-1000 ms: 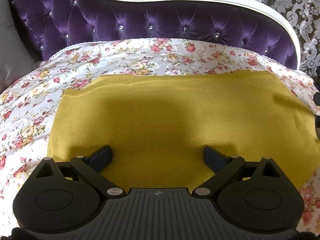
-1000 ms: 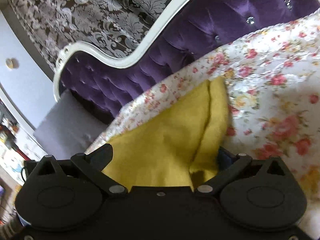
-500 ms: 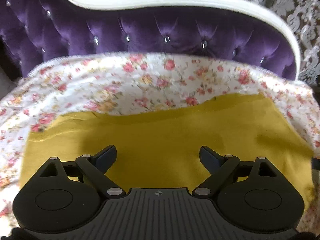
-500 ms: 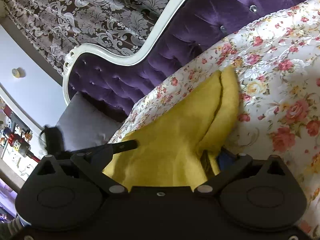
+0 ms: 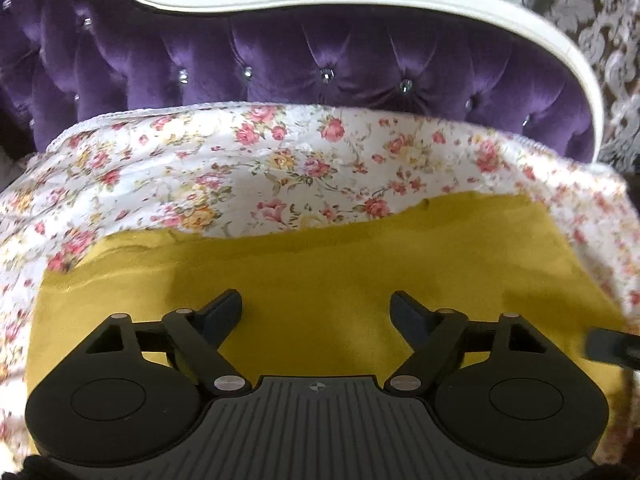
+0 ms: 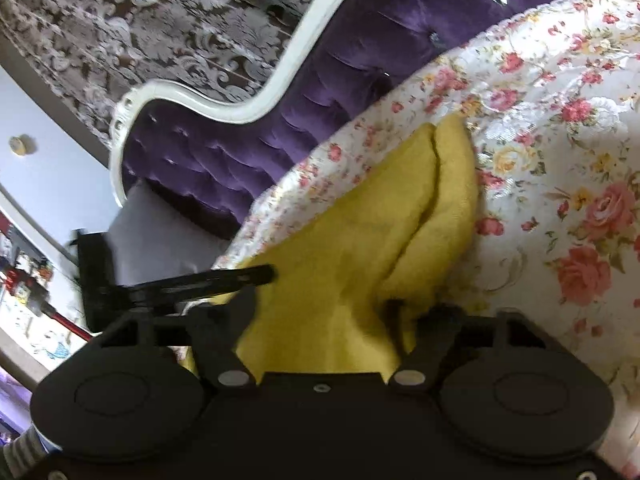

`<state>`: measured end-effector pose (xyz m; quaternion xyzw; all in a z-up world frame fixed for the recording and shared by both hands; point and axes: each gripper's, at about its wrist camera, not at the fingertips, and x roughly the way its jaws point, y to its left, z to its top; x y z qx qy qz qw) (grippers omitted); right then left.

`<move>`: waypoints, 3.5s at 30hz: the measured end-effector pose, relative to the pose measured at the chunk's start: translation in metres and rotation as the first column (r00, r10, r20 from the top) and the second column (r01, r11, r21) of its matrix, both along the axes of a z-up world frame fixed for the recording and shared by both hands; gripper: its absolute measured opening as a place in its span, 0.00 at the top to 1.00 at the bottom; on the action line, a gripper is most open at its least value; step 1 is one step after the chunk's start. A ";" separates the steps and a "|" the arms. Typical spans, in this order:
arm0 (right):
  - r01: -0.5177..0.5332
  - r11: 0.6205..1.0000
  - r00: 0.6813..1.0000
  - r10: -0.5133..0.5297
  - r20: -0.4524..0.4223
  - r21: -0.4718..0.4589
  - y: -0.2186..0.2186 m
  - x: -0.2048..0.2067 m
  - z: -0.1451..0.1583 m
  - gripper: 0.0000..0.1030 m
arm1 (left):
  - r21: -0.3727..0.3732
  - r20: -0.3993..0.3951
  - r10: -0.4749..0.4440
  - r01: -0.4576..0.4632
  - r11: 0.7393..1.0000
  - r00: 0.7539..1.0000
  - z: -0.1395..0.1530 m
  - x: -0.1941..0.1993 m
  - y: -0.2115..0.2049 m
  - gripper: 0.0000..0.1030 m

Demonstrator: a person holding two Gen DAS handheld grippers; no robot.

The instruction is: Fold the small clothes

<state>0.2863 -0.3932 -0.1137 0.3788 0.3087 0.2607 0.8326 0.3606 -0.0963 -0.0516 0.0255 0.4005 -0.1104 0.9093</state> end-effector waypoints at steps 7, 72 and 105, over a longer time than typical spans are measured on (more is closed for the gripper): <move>0.022 0.997 0.999 -0.024 -0.033 -0.080 -0.001 -0.005 0.001 0.73 | 0.029 -0.011 -0.024 0.024 0.999 1.000 0.000 -0.049 0.010 0.22; -0.106 0.872 0.968 0.200 0.151 -0.477 0.210 -0.046 0.102 0.51 | -0.159 0.077 -0.005 0.017 0.987 0.997 0.045 -0.086 0.169 0.20; -0.136 0.769 0.879 0.385 0.282 -0.625 0.250 -0.085 0.094 0.41 | -0.352 -0.144 -0.015 -0.037 0.935 0.989 0.003 0.017 0.183 0.22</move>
